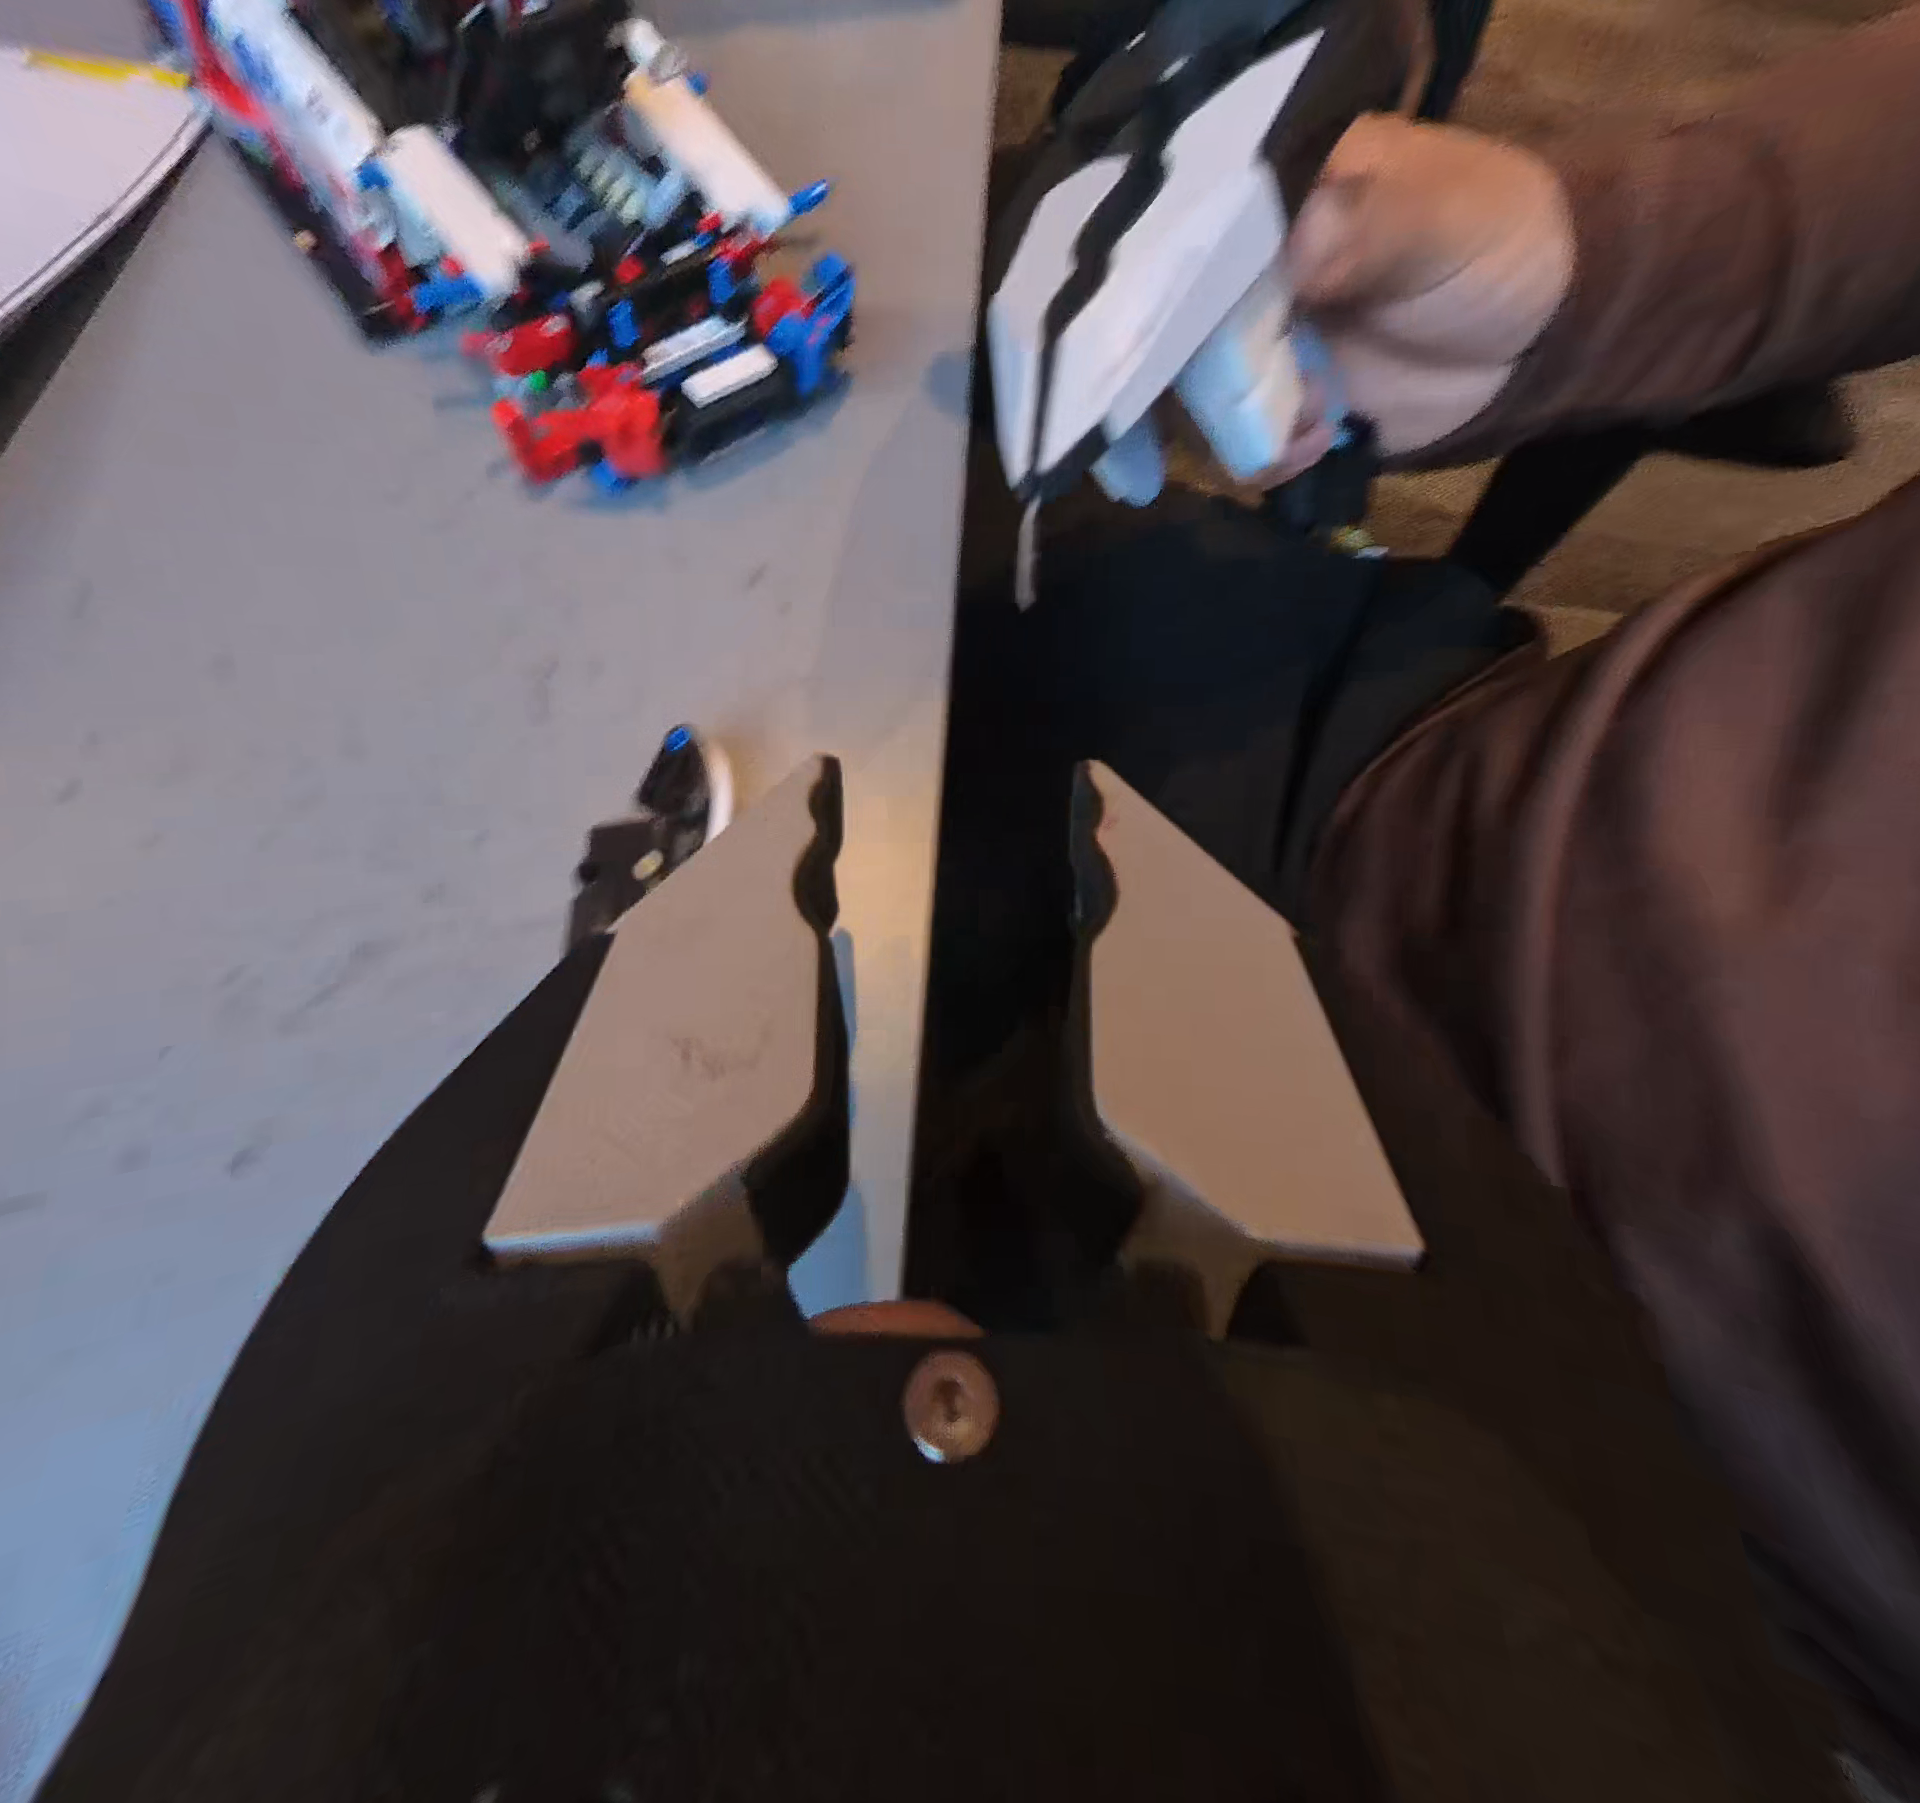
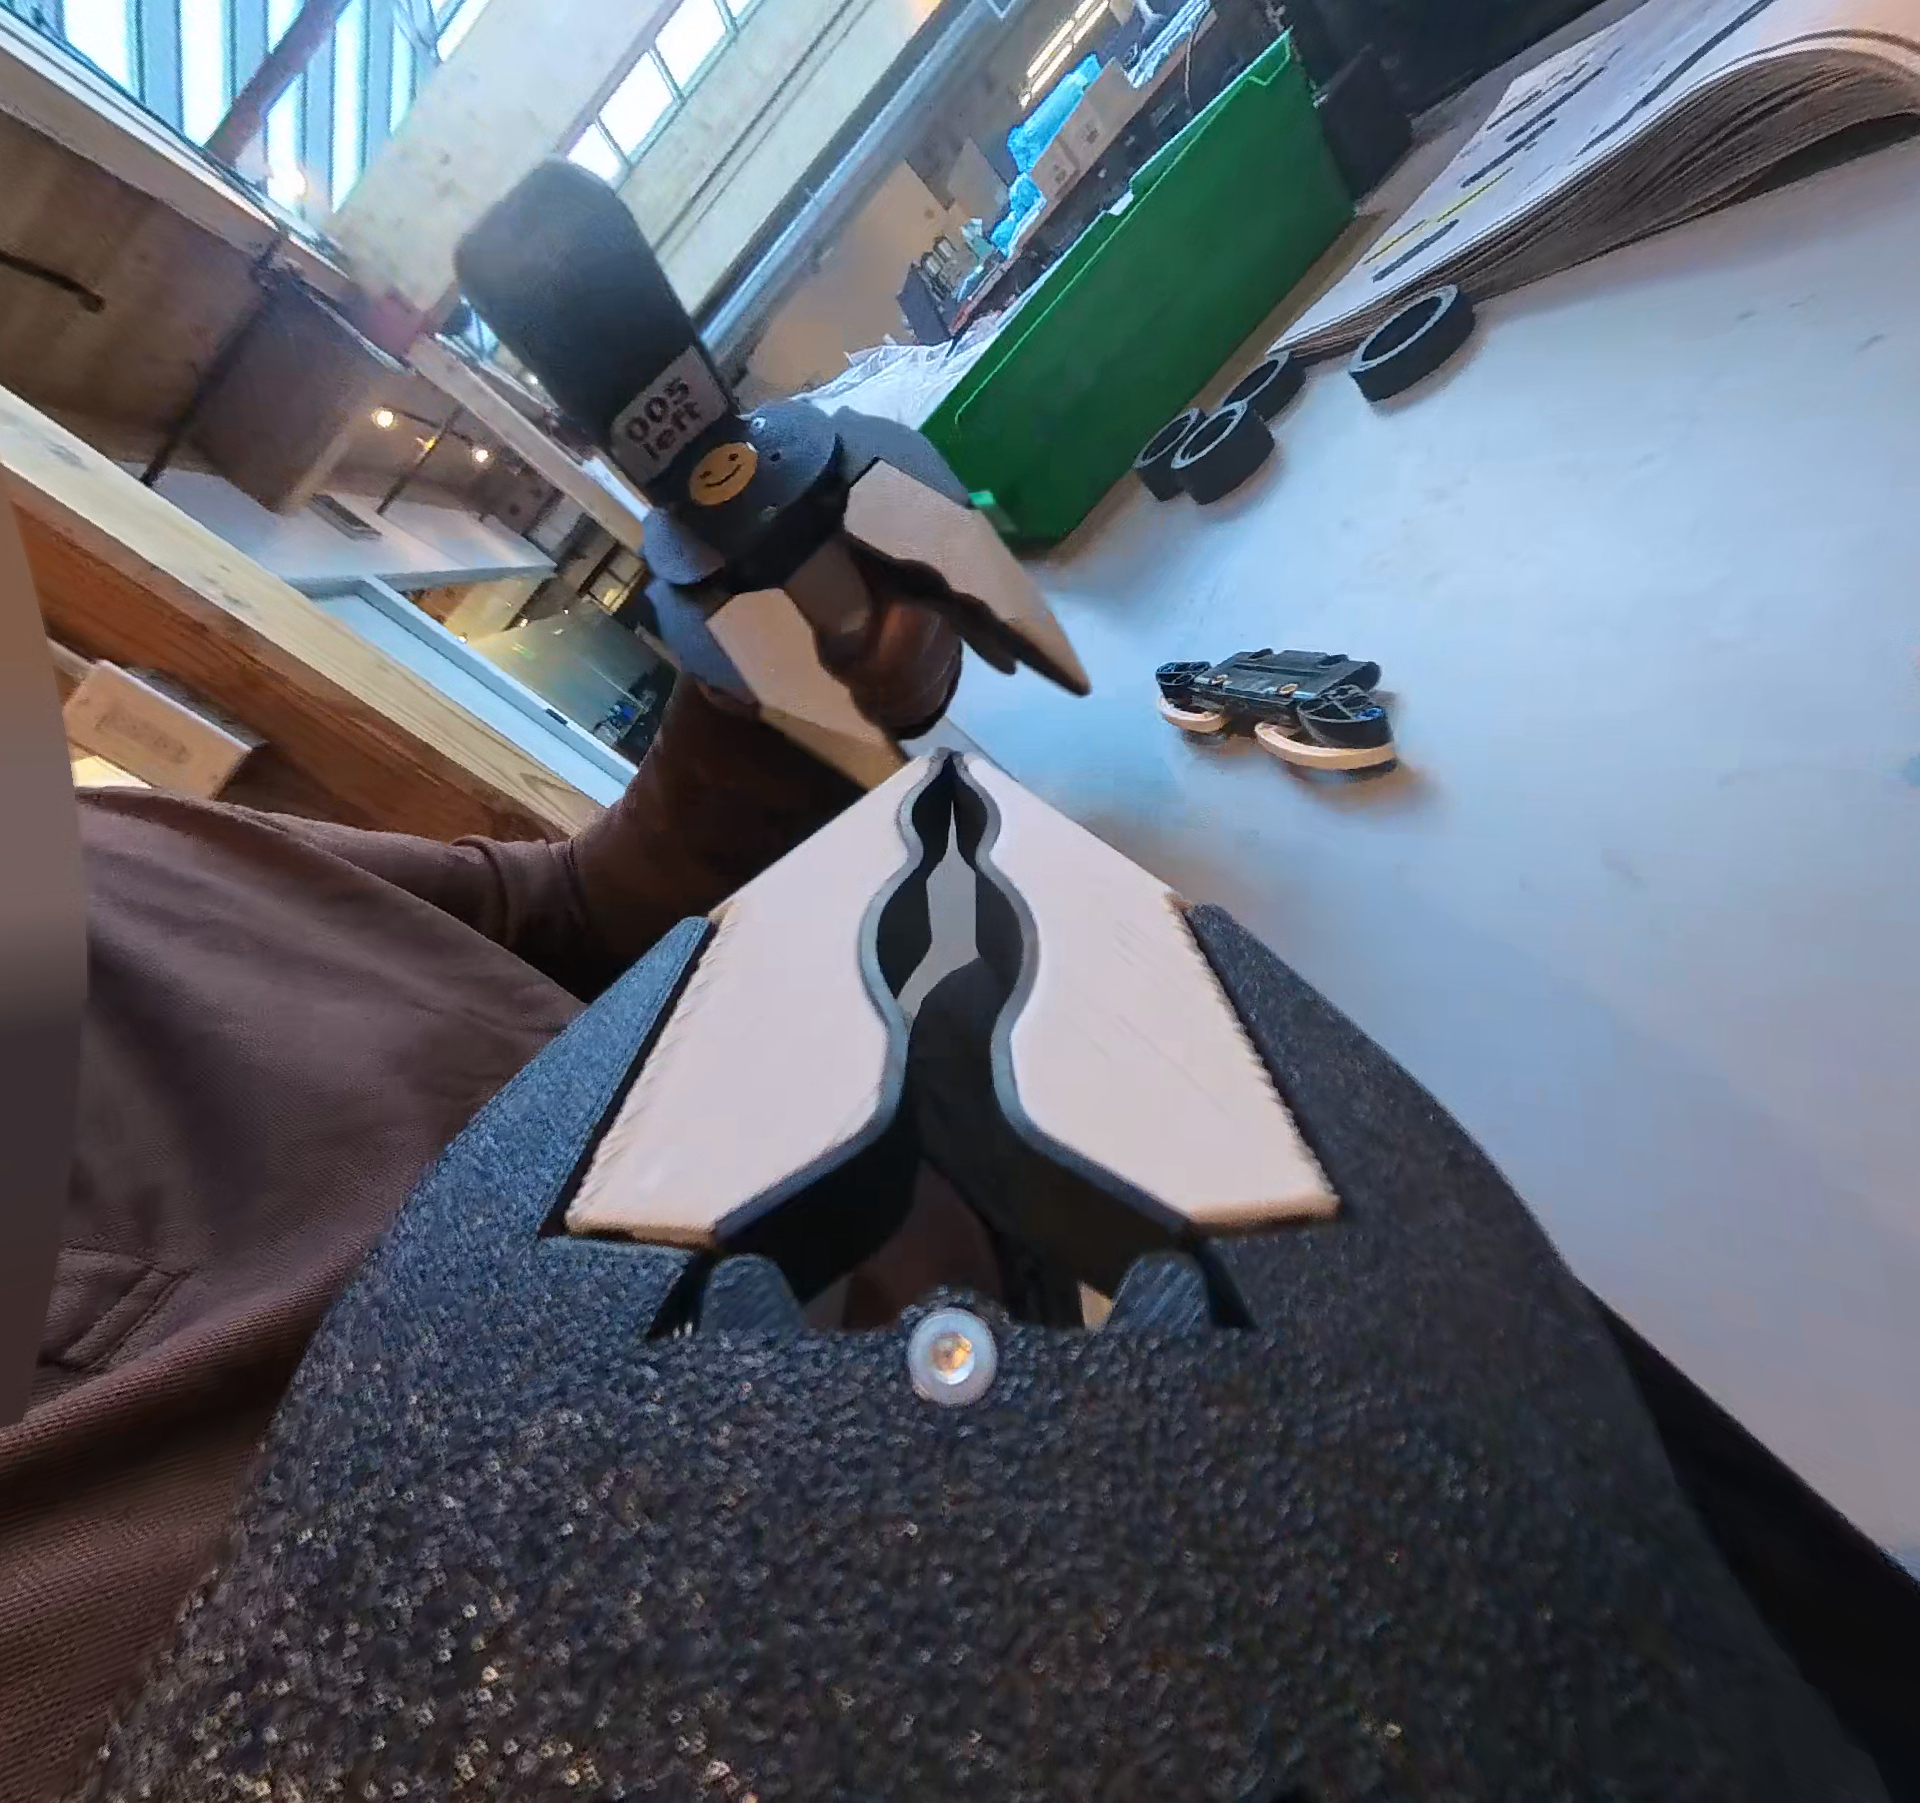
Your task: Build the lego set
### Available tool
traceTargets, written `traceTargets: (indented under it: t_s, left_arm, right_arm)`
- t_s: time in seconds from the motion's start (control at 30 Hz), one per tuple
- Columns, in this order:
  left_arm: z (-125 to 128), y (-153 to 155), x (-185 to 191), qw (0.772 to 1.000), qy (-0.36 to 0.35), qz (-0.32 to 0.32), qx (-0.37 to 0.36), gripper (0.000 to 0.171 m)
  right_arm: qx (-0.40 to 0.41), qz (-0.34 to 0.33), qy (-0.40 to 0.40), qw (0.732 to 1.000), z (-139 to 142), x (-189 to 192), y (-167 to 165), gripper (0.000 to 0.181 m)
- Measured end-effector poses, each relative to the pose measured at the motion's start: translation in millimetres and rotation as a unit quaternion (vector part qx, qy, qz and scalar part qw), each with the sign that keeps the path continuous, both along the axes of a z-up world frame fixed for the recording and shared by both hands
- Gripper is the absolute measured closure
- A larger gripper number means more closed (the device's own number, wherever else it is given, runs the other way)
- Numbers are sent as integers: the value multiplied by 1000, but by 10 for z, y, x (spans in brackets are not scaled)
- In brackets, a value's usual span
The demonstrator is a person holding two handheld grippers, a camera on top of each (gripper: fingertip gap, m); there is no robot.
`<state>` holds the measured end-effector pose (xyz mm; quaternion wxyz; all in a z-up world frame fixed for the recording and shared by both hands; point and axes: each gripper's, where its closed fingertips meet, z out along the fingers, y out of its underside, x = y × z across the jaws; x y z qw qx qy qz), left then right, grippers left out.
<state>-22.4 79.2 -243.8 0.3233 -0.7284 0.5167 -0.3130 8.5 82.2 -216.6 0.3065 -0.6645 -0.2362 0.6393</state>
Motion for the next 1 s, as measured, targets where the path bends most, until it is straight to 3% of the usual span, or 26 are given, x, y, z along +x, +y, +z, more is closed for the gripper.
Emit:
traceTargets:
  t_s: [0.33, 0.47, 0.57, 0.77, 0.87, 1.0]
  left_arm:
    - [118, -148, 218, 995, -91, 1, -45, 150]
    - [117, -166, 211, 995, -91, -5, -50, 155]
    - [22, -192, 109, 997, -68, 1, -45, 149]
    - [-238, -65, -517, 996, -23, 76, 46, 122]
    - [-168, 100, -725, 985, -28, 104, 135, 117]
    - [-20, 324, -898, 973, -66, 122, 183, 111]
  right_arm:
    - [34, 19, -35, 999, -60, -72, -112, 181]
    - [60, 28, -58, 996, -92, -117, -168, 181]
    - [82, 29, -67, 994, -72, -122, -199, 181]
    - [177, 20, -112, 978, -60, -25, -194, 181]
    - [212, 14, -126, 969, -52, -18, -107, 181]
    - [279, 12, -112, 954, 78, -53, -14, 181]
